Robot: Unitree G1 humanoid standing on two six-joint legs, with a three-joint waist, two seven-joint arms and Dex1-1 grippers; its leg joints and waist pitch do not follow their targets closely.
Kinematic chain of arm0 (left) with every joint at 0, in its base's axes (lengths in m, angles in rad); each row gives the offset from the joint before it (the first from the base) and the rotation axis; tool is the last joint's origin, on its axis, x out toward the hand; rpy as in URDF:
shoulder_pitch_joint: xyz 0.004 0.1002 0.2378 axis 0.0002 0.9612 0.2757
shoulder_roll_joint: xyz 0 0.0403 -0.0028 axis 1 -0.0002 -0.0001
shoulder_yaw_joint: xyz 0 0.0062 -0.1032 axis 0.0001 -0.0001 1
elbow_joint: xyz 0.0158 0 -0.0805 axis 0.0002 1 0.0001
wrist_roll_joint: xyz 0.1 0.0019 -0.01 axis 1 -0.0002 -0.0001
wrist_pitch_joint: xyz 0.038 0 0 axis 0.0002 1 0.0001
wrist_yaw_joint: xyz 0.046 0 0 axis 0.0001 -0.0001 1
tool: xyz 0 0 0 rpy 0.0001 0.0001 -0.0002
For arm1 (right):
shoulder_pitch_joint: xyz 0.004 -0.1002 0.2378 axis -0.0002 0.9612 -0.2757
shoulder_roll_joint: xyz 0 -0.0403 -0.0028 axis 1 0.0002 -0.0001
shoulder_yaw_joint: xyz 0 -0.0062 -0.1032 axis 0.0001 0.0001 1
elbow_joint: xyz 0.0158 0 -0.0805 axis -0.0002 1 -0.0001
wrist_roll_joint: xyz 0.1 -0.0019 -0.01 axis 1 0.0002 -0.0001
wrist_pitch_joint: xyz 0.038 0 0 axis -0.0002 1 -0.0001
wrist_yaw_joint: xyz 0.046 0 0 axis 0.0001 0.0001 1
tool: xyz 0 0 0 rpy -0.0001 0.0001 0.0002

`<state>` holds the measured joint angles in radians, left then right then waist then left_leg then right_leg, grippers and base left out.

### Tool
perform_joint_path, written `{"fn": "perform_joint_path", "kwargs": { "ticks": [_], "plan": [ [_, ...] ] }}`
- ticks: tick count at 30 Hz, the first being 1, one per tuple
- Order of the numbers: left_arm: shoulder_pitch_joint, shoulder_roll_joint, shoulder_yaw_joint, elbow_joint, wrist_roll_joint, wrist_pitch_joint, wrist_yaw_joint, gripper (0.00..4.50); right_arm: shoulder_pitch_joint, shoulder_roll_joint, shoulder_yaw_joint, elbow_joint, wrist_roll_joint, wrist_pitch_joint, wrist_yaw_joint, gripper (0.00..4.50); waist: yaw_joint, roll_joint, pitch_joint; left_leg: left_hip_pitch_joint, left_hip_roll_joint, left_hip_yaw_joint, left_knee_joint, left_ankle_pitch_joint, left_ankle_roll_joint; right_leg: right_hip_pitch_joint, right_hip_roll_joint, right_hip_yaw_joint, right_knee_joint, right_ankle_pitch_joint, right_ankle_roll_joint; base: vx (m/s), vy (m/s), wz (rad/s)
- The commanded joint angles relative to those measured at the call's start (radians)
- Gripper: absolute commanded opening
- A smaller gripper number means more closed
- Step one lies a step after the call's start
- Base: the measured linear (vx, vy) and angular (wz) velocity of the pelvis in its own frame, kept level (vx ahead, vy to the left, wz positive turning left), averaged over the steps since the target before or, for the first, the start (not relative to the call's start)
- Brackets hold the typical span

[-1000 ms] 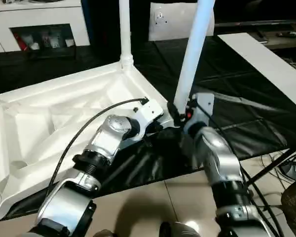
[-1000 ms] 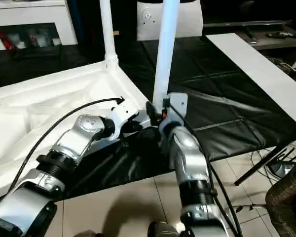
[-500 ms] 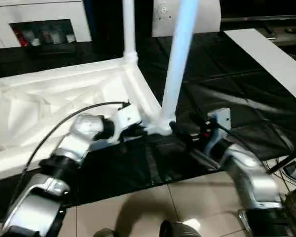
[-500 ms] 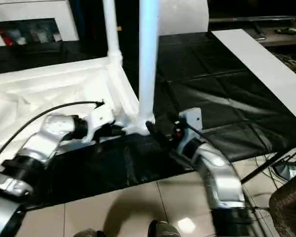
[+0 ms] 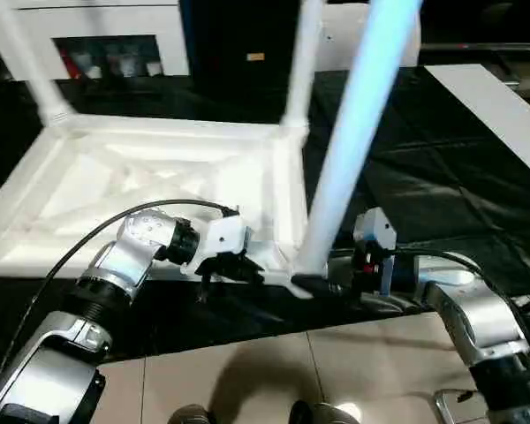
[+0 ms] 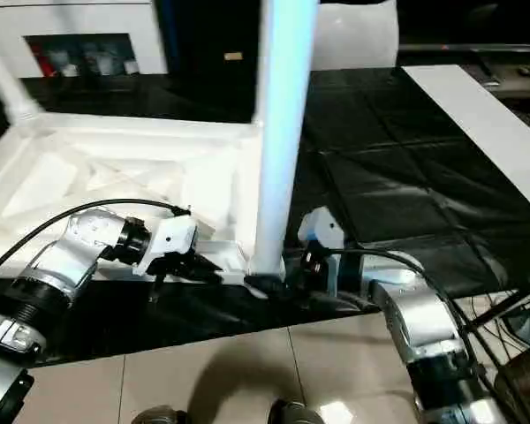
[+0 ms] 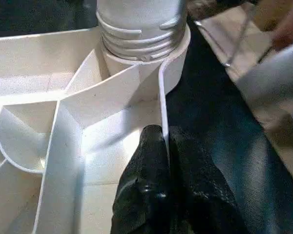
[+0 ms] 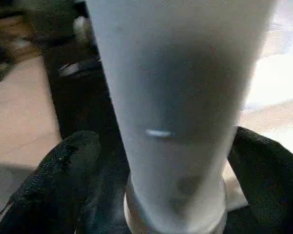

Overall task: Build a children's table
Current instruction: Rotate leg to tighten

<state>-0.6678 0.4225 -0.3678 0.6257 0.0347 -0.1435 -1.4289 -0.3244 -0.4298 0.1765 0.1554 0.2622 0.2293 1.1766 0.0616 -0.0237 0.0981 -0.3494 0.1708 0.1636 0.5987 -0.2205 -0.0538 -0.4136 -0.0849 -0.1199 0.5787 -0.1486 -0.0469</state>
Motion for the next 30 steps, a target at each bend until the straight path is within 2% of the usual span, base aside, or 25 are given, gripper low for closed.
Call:
{"fn": "perform_joint_path", "kwargs": {
  "ticks": [1, 2, 4, 6, 12, 18, 24, 28, 30],
  "plan": [
    [-0.019, -0.013, -0.052, -0.003, 0.016, -0.038, -0.064, 0.00, -0.020, -0.020, 0.015, 0.020, -0.002, -0.012, 0.054, 4.29, -0.005, -0.009, -0.083, 0.001, 0.065, -0.008, -0.066, -0.025, 0.117, 0.065, -0.081, 0.072, -0.052, -0.240, -0.196, 0.000, 0.000, 0.00],
    [-0.023, -0.013, -0.056, 0.000, 0.017, -0.043, -0.071, 0.00, -0.027, -0.025, 0.019, 0.028, -0.002, -0.014, 0.070, 4.01, -0.001, -0.010, -0.085, 0.001, 0.065, -0.006, -0.064, -0.015, 0.121, 0.067, -0.081, 0.072, -0.050, -0.220, -0.201, 0.000, 0.000, 0.00],
    [-0.029, -0.014, -0.059, 0.008, 0.018, -0.048, -0.078, 0.00, -0.038, -0.035, 0.028, 0.043, -0.006, -0.022, 0.090, 3.90, 0.001, -0.010, -0.085, -0.001, 0.068, -0.006, -0.063, -0.002, 0.128, 0.067, -0.083, 0.071, -0.044, -0.194, -0.210, 0.000, 0.000, 0.00],
    [-0.045, -0.019, -0.065, 0.031, 0.024, -0.065, -0.093, 0.00, -0.062, -0.057, 0.050, 0.075, -0.019, -0.037, 0.134, 3.83, 0.004, -0.010, -0.086, 0.000, 0.065, -0.004, -0.062, -0.012, 0.126, 0.068, -0.083, 0.070, -0.048, -0.211, -0.208, 0.000, 0.000, 0.00],
    [-0.062, -0.021, -0.067, 0.061, 0.026, -0.084, -0.105, 0.00, -0.088, -0.074, 0.071, 0.119, -0.037, -0.066, 0.175, 3.25, 0.009, -0.012, -0.085, -0.001, 0.065, -0.004, -0.062, -0.026, 0.113, 0.069, -0.083, 0.069, -0.051, -0.250, -0.193, 0.000, 0.000, 0.00],
    [-0.066, -0.016, -0.068, 0.077, 0.029, -0.097, -0.112, 0.00, -0.101, -0.074, 0.078, 0.142, -0.040, -0.082, 0.192, 2.70, 0.017, -0.012, -0.087, -0.001, 0.067, -0.004, -0.061, -0.005, 0.122, 0.068, -0.083, 0.068, -0.045, -0.217, -0.203, 0.000, 0.000, 0.00],
    [-0.070, -0.015, -0.067, 0.091, 0.033, -0.103, -0.105, 0.00, -0.105, -0.072, 0.080, 0.154, -0.039, -0.088, 0.203, 2.61, 0.019, -0.013, -0.085, -0.002, 0.065, -0.003, -0.061, -0.014, 0.118, 0.068, -0.082, 0.067, -0.049, -0.246, -0.191, 0.000, 0.000, 0.00],
    [-0.059, -0.042, -0.022, 0.067, -0.006, -0.001, -0.047, 0.00, -0.067, -0.031, 0.051, 0.106, 0.016, -0.007, 0.152, 2.61, 0.022, -0.009, -0.083, -0.001, 0.068, -0.004, -0.063, -0.022, 0.111, 0.068, -0.082, 0.068, -0.052, -0.253, -0.196, 0.000, 0.000, 0.00],
    [-0.051, -0.058, -0.007, 0.045, -0.004, 0.059, 0.019, 0.00, -0.037, 0.011, 0.025, 0.070, 0.045, 0.053, 0.077, 2.61, 0.021, -0.007, -0.081, -0.001, 0.069, -0.005, -0.066, -0.041, 0.098, 0.070, -0.084, 0.068, -0.056, -0.281, -0.186, 0.000, 0.000, 0.00]
  ]
}}
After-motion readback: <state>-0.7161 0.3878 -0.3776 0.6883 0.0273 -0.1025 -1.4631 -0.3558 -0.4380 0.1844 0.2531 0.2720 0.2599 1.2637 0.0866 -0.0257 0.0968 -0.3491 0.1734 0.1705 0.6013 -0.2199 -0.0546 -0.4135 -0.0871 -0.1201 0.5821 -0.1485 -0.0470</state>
